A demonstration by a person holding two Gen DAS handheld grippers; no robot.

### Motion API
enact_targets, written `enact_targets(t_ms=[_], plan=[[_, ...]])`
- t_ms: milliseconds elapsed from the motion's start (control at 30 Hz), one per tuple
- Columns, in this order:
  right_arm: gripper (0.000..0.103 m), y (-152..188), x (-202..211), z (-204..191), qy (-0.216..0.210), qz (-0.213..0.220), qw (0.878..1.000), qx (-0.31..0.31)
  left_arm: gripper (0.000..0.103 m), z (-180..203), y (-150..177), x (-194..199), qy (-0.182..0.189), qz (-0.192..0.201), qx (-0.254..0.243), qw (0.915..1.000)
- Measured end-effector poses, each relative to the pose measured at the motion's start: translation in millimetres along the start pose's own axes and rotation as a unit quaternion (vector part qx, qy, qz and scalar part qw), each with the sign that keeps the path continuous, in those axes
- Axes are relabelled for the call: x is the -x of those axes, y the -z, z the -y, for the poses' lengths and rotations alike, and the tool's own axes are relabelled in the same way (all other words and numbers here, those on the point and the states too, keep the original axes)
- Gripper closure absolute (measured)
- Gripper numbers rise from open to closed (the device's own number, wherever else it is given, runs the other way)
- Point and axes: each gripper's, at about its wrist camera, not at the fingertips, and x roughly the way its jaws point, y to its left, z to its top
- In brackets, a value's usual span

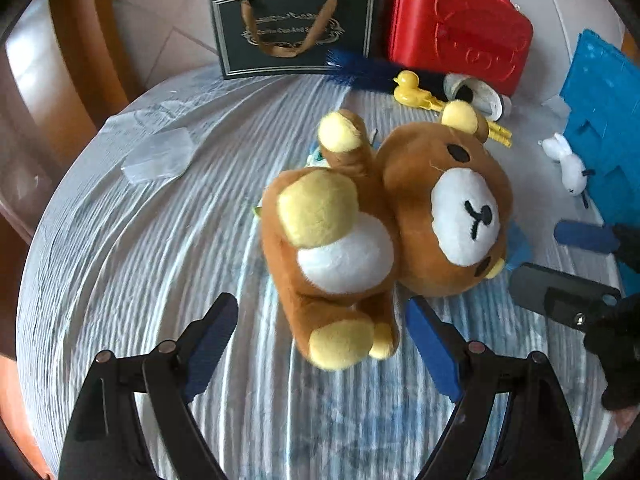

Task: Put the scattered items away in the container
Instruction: 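Grasp the brown teddy bear with both grippers and lift it, then carry the teddy bear over the blue crate and open both grippers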

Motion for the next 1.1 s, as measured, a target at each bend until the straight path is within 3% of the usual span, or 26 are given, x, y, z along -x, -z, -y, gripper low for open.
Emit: enact_targets(t_ms=[133,200,233,267,367,467,633,767,933,1100], plan=[[0.000,-13.4,-27.0,-0.8,-0.004,-0.016,1.000,0.002,0.018,4.7,-5.0,-24.1,0.001,-0.014,0.001,0.9999],[0.000,-17.8,-51.1,0.2,-0.009,-0.038,0.999,0.006,0.033,6.2,-6.5,-38.6,0.003,-0.028,0.002,0.9996],[0.000,-19.3,-62.6,0.7,-0.011,-0.046,0.999,0.007,0.033,6.9,-7.2,-42.5,-0.001,-0.027,0.003,0.9996],[0.001,-20.2,-70.8,0.7,-0.014,-0.048,0.999,0.008,0.036,8.1,-8.2,-42.1,-0.004,-0.018,0.000,0.9998],[0.014,-22.3,-71.0,-9.0,-0.004,-0.041,0.999,0.028,0.041,8.7,-10.0,-31.1,-0.009,-0.006,-0.004,0.9999],[0.015,-20.9,-49.0,-15.0,-0.001,-0.008,0.999,0.036,0.041,11.7,-13.0,-2.9,-0.012,0.033,-0.017,0.9992],[0.015,-30.6,8.2,-20.3,0.006,0.053,0.998,0.037,0.041,20.1,-30.6,50.2,-0.005,0.089,-0.037,0.9953],[0.015,-43.3,64.8,-21.0,0.024,0.101,0.994,0.028,0.041,41.7,-53.2,105.6,0.009,0.148,-0.063,0.9869],[0.015,-49.9,159.1,-4.9,0.064,0.167,0.984,0.004,0.041,93.9,-78.9,179.9,0.038,0.221,-0.105,0.9689],[0.015,-49.9,268.8,35.1,0.116,0.216,0.969,-0.020,0.039,174.2,-107.6,250.9,0.083,0.270,-0.148,0.9478]])
